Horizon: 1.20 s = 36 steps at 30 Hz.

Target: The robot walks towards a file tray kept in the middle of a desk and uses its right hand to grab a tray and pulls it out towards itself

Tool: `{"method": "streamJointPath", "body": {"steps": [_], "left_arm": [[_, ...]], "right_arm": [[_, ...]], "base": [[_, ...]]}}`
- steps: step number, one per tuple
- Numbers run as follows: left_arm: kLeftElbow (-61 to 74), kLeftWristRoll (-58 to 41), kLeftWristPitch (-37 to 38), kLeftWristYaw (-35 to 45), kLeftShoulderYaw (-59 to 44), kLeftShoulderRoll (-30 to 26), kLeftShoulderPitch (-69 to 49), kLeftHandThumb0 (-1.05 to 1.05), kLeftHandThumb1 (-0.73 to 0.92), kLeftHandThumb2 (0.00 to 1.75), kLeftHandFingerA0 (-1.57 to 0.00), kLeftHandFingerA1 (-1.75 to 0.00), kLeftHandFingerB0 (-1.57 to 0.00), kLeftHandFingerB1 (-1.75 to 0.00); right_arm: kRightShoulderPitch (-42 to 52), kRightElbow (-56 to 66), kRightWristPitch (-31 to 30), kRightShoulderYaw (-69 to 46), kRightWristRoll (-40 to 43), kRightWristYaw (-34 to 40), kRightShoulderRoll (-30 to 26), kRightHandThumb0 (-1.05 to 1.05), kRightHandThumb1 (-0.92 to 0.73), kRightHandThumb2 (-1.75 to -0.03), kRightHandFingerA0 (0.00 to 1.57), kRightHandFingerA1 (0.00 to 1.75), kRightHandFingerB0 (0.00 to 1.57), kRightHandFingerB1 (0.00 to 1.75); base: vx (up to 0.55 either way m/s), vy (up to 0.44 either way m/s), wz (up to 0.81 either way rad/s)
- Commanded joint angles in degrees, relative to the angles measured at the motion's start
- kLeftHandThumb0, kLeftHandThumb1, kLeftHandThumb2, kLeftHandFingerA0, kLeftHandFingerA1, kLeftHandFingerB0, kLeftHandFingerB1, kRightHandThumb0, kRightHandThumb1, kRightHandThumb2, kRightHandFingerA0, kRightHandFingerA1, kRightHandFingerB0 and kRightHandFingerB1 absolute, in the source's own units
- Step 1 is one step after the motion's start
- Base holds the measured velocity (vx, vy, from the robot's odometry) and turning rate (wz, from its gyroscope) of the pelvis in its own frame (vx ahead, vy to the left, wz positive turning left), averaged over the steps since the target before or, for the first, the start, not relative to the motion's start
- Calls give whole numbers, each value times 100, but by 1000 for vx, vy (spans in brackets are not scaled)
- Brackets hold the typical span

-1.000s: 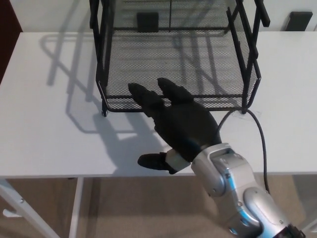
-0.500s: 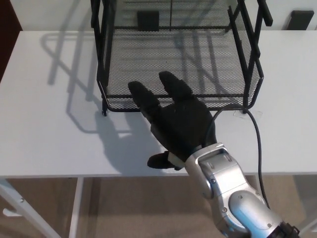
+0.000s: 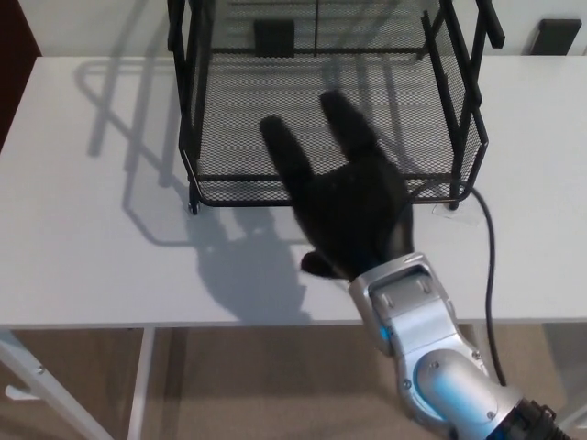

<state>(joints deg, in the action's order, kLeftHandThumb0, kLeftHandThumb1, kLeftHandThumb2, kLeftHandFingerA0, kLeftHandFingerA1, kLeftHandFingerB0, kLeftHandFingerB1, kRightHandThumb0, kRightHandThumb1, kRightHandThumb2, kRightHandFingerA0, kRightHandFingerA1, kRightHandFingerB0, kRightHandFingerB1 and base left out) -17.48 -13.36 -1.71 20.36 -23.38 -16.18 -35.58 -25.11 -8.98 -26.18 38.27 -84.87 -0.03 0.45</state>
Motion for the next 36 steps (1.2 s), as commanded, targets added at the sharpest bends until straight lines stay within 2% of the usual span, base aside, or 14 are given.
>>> {"method": "streamJointPath", "body": {"steps": [1, 2, 3, 4, 5, 9, 12, 17, 19, 25, 26, 29, 31, 36], "left_arm": [[173, 227, 305, -70, 29, -126, -96, -21, 53, 61, -39, -45, -42, -41], [149, 246, 297, -87, 35, -127, -79, -21, 54, 61, -39, -44, -43, -41], [82, 254, 332, -86, 28, -133, -54, -21, 53, 61, -40, -44, -43, -41], [86, 276, 303, -125, 23, -124, -45, -21, 52, 61, -41, -44, -44, -41], [100, 279, 289, -136, 18, -116, -37, -20, 53, 61, -41, -45, -45, -41], [116, 301, 324, -108, 25, -113, -24, -22, 52, 62, -41, -46, -45, -43], [69, 299, 406, -82, 14, -92, 1, -22, 52, 61, -41, -47, -44, -43], [92, 307, 352, -72, 28, -94, -25, -21, 52, 61, -40, -45, -44, -42], [27, 325, 394, -79, 30, -99, -3, -22, 52, 61, -41, -45, -45, -42], [242, 330, 334, -51, 40, -101, -65, -20, 53, 61, -40, -45, -45, -43], [180, 319, 319, -59, 28, -100, -20, -19, 53, 60, -40, -45, -45, -42], [11, 380, 388, -66, 34, -142, 63, -21, 52, 61, -41, -45, -45, -43], [-129, 433, 485, -80, 39, -155, 114, -21, 52, 60, -43, -46, -47, -43], [-147, 417, 510, -33, 23, -155, 65, -21, 52, 60, -43, -45, -47, -43]], "right_arm": [[-121, -249, -630, -139, -456, 132, -102, -98, -44, -65, 0, 0, 0, 8], [-138, -329, -680, -168, -449, 124, -106, -76, -44, -89, 0, 0, 0, 0], [-128, -344, -675, -199, -396, 110, -111, -105, -42, -71, 0, 0, 0, 14], [-128, -384, -693, -245, -336, 34, -108, -104, -41, -70, 0, 0, 0, 13], [-145, -463, -730, -275, -323, -7, -111, -73, -40, -87, 0, 8, 0, 7], [-169, -730, -716, -464, -86, 116, -118, -84, -49, -85, 0, 6, 0, 6], [-215, -851, -637, -575, 92, 118, -124, -76, -44, -83, 0, 11, 1, 11], [-147, -956, -553, -711, 428, 127, -44, -81, -48, -81, 0, 3, 4, 12], [-66, -861, -513, -732, 562, 67, -3, -75, -45, -81, 0, 5, 2, 13], [117, -372, -515, -517, 471, -414, -115, -79, -46, -85, 0, 0, 0, 8], [276, -71, -373, -497, 619, -431, -149, -62, -32, -81, 0, 16, 0, 24], [588, 529, -247, -409, 727, -712, -238, -63, -33, -81, 0, 17, 0, 24], [820, 978, -161, -311, 696, -1018, -381, -67, -36, -81, 0, 11, 0, 19], [1255, 1469, 34, -259, 828, -990, -579, -61, -31, -79, 0, 19, 0, 27]], "base": [[0, 0, 0], [0, 0, 0], [0, 0, 0], [0, 0, 0], [0, 0, 0], [0, 0, 0], [0, 0, 0], [0, 0, 0], [0, 0, 0], [0, 0, 0], [0, 0, 0], [0, 0, 0], [0, 0, 0], [0, 0, 0]]}}
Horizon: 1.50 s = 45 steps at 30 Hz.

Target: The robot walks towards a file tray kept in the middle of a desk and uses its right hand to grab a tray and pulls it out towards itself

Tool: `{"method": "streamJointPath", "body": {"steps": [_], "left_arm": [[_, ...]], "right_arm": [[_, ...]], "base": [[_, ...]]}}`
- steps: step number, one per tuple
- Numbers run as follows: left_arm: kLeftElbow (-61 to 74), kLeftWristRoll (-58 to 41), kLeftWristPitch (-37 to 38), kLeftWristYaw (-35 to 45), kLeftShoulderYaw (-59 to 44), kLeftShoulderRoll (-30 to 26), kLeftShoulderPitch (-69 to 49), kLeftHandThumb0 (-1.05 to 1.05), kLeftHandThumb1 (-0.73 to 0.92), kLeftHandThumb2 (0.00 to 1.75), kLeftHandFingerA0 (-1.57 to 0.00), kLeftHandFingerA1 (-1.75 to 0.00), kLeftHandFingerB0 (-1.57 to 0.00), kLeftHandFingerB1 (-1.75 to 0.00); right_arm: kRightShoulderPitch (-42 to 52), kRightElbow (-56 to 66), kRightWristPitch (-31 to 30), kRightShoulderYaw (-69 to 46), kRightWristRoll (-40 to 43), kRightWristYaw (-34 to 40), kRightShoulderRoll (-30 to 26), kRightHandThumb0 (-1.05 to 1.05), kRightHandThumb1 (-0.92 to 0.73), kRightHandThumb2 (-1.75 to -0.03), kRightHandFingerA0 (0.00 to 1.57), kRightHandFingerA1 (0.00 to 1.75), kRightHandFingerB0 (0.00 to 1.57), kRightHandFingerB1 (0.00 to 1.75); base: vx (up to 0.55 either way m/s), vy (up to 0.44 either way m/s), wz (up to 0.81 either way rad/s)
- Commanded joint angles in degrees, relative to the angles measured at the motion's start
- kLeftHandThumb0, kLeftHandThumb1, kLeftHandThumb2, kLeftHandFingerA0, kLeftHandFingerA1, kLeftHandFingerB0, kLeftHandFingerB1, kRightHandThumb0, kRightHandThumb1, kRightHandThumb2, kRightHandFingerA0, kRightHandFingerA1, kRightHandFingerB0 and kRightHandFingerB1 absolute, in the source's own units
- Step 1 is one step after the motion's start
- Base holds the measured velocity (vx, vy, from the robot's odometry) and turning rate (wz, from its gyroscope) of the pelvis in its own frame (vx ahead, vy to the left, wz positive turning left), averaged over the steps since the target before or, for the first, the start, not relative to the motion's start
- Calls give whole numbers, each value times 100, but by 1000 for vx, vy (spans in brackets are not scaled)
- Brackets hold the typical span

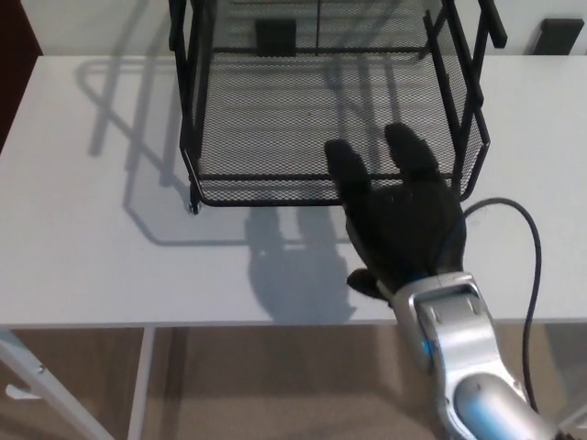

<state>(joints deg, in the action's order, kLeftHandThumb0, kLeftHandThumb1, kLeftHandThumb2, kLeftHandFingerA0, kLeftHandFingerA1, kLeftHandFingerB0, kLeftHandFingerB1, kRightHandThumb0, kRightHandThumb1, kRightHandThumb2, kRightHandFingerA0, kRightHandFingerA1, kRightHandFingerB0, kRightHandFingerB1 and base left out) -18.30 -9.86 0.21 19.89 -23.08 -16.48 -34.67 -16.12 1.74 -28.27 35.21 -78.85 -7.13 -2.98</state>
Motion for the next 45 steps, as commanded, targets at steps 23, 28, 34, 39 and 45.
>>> {"method": "streamJointPath", "body": {"steps": [23, 28, 34, 39, 45], "left_arm": [[-77, 74, 410, -13, -14, -121, 82, -20, 51, 61, -47, -46, -54, -46], [-76, 112, 370, -44, 1, -118, 69, -20, 52, 60, -45, -45, -53, -45], [-49, 127, 358, -46, 2, -126, 44, -20, 51, 61, -46, -45, -53, -46], [28, 121, 392, -38, 3, -116, 11, -19, 52, 60, -45, -45, -54, -46], [-114, 149, 417, -16, 24, -164, 86, -22, 51, 61, -45, -46, -53, -46]], "right_arm": [[1188, 686, 720, -103, 269, -245, -872, -64, -34, -80, 0, 16, 0, 26], [1587, 1337, 873, 93, 162, -251, -935, -80, -48, -55, 0, 28, 1, 29], [2224, 1998, 1031, 367, 142, -150, -998, -60, -30, -79, 0, 23, 0, 28], [2603, 2353, 1133, 558, 29, -43, -1053, -61, -32, -80, 1, 21, 0, 29], [3046, 2752, 1180, 715, -133, -119, -1200, -62, -33, -80, 0, 18, 0, 27]], "base": [[0, 0, 0], [0, 0, 0], [0, 0, 0], [0, 0, 0], [0, 0, 0]]}}
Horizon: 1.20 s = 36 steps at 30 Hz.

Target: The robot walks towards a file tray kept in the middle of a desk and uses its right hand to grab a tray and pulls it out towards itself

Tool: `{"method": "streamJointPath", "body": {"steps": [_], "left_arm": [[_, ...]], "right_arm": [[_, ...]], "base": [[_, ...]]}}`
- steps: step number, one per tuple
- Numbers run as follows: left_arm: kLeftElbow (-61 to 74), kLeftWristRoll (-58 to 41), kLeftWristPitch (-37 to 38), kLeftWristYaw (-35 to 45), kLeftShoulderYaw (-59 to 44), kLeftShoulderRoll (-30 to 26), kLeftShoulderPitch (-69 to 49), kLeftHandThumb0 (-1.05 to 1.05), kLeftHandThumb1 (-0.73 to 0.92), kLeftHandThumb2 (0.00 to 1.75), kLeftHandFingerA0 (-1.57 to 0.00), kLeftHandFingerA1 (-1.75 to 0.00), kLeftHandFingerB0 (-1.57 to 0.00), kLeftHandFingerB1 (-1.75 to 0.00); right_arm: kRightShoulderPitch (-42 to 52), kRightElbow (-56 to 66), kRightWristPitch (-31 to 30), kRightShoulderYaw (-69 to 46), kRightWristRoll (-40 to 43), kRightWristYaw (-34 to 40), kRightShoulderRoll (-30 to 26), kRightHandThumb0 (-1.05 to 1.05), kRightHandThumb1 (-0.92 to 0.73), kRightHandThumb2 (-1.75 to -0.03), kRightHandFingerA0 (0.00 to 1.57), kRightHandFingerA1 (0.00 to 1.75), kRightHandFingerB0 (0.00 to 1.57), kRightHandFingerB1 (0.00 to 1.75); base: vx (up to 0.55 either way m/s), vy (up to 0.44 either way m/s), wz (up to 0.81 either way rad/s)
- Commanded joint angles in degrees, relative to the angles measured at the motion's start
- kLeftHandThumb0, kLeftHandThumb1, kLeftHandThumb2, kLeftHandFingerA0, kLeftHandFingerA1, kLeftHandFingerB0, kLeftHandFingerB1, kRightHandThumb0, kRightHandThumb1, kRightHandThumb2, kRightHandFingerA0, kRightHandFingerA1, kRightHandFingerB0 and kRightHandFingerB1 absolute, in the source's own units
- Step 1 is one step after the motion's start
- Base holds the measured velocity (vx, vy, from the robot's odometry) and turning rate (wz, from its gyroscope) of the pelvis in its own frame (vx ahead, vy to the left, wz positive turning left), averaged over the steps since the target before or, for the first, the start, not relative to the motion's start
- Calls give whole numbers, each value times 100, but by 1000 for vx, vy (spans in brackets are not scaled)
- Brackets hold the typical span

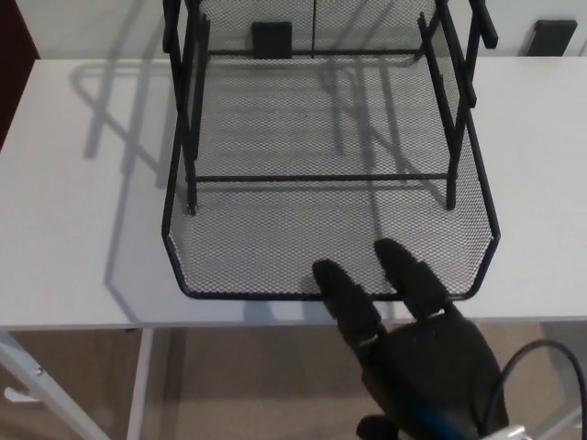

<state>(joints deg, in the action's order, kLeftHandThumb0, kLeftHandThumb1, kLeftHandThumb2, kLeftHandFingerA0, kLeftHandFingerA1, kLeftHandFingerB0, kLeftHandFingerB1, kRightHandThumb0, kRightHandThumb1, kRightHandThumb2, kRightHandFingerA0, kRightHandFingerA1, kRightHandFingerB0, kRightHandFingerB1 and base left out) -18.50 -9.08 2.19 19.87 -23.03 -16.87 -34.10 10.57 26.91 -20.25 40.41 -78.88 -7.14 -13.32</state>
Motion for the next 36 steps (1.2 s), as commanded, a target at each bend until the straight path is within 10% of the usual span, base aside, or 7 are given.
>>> {"method": "streamJointPath", "body": {"steps": [1, 6, 7, 22, 28, 30, 36], "left_arm": [[-151, 82, 245, -16, 22, -137, 49, -22, 51, 62, -45, -46, -54, -47], [-96, 67, 192, -38, 29, -128, 26, -21, 51, 61, -46, -45, -54, -46], [-79, 64, 170, -45, 29, -126, 24, -20, 51, 61, -47, -45, -55, -46], [-250, 59, 242, -43, 29, -119, 120, -19, 51, 60, -46, -45, -55, -46], [-159, 71, 218, -70, 49, -89, 100, -19, 51, 60, -47, -45, -56, -46], [-133, 84, 201, -85, 51, -96, 97, -20, 51, 60, -46, -45, -55, -46], [-296, 36, 272, 12, 5, -209, 260, -21, 50, 61, -45, -46, -54, -47]], "right_arm": [[458, 275, 389, 208, -139, -100, -199, -63, -34, -80, 1, 17, 0, 27], [661, 437, 488, 134, -61, -116, -305, -76, -48, -55, 0, 29, 5, 29], [667, 484, 496, 118, -78, -142, -316, -64, -35, -80, 1, 18, 0, 27], [290, 3260, 1449, -738, 759, -651, -360, -80, -47, -84, 0, 0, 0, 4], [-106, 3309, 2749, -2694, 3502, -896, 98, -84, -49, -86, 0, 0, 0, 11], [41, 3309, 3074, -3473, 4763, -1001, -75, -72, -41, -85, 0, 31, 0, 29], [1336, 3309, 3246, -7402, 10477, -952, -2554, -60, -36, -53, 105, 54, 84, 45]], "base": [[0, 0, 0], [0, 0, 0], [0, 0, 0], [0, 0, 0], [0, 0, 0], [0, 0, 0], [0, 0, 0]]}}
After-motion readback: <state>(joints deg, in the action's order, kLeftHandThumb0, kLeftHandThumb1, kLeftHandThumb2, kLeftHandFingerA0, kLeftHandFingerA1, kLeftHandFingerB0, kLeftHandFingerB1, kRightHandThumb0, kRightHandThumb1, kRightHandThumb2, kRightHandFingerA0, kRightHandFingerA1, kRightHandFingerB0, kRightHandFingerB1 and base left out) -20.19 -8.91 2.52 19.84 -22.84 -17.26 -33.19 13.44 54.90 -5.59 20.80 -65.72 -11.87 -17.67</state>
